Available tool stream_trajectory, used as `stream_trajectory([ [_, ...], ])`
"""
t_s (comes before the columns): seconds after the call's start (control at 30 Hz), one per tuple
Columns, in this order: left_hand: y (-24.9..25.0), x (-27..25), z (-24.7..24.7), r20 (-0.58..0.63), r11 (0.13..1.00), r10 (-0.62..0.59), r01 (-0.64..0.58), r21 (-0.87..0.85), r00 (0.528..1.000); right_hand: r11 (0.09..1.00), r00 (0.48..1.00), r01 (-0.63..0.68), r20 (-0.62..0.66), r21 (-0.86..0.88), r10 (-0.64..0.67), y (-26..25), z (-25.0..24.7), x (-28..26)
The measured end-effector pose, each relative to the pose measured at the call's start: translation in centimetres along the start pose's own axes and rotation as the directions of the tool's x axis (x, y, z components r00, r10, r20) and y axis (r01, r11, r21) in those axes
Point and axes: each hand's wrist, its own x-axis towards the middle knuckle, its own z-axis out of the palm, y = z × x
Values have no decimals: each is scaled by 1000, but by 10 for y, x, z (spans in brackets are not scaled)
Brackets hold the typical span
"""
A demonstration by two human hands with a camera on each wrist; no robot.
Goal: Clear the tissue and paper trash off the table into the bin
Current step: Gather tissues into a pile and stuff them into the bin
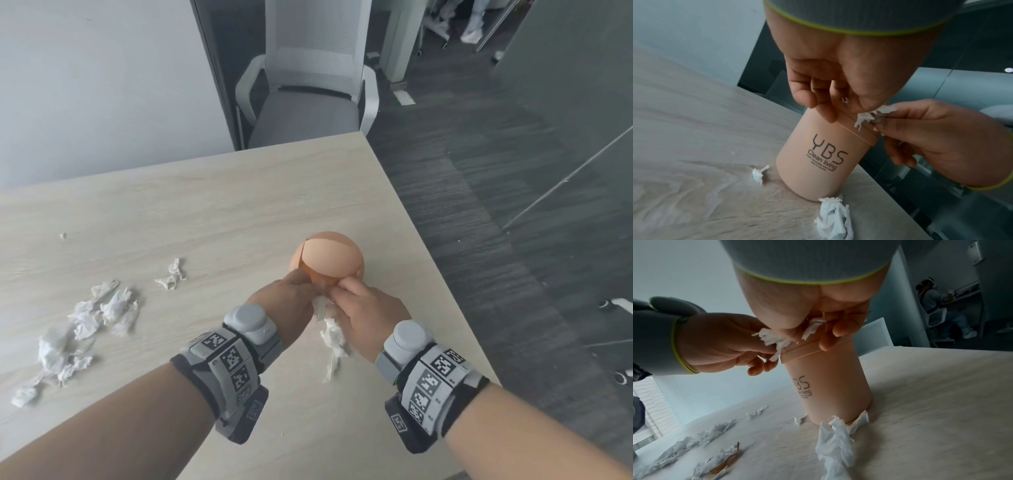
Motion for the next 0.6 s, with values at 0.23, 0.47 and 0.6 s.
stream_trajectory([
  [0.23, -2, -11, -1, -146, 985, 0, -25, -170, 989, 997, 997, -68, -45, 45, 70, -2, -5, 4],
  [0.47, -5, -24, 11, -43, 983, 176, -178, -55, 984, 997, 991, -77, 107, -20, 79, -5, -2, 7],
  [0.6, 1, -18, 10, 61, 992, 115, -119, 53, 991, 996, 991, -31, 130, 84, 20, -1, -7, 6],
])
